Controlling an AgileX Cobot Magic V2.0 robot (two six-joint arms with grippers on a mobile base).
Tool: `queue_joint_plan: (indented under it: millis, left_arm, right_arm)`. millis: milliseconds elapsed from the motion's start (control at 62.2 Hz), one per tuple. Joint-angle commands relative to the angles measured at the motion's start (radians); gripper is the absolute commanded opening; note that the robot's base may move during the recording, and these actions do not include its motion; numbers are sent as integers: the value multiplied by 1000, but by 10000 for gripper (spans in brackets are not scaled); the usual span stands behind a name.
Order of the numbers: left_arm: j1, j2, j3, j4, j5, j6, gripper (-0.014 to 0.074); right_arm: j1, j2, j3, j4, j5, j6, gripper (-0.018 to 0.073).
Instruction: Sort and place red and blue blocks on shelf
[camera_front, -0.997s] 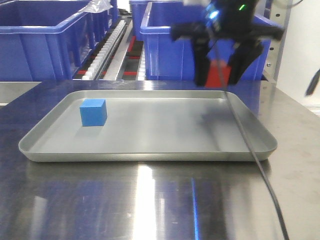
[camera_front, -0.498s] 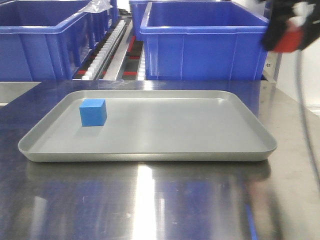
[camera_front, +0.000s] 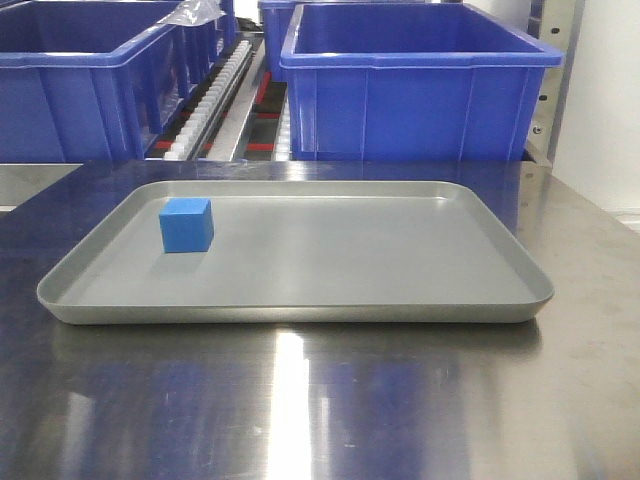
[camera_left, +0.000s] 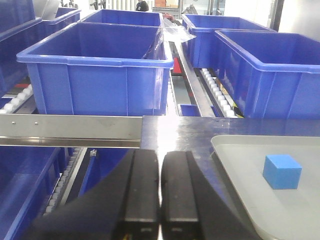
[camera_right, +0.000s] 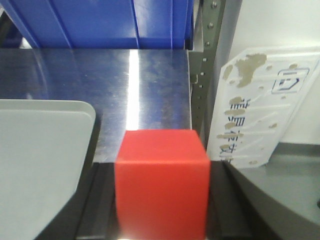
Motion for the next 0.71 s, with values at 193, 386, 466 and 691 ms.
queue_joint_plan:
  millis: [193,386,466,691]
  left_arm:
    - [-6,-17,44,-2,-88,0,124]
    - [-6,-17,44,-2,-88,0,124]
    - [-6,-17,44,-2,-88,0,123]
    - [-6,-17,44,-2,-88,0,123]
  right_arm:
    - [-1,-293,165,-9,-162,86,63]
    - [-1,-481,248,-196,-164,85,63]
    - [-1,-543,264,-255,-163,85,63]
    - [-1,-619,269,-218,-154,123,63]
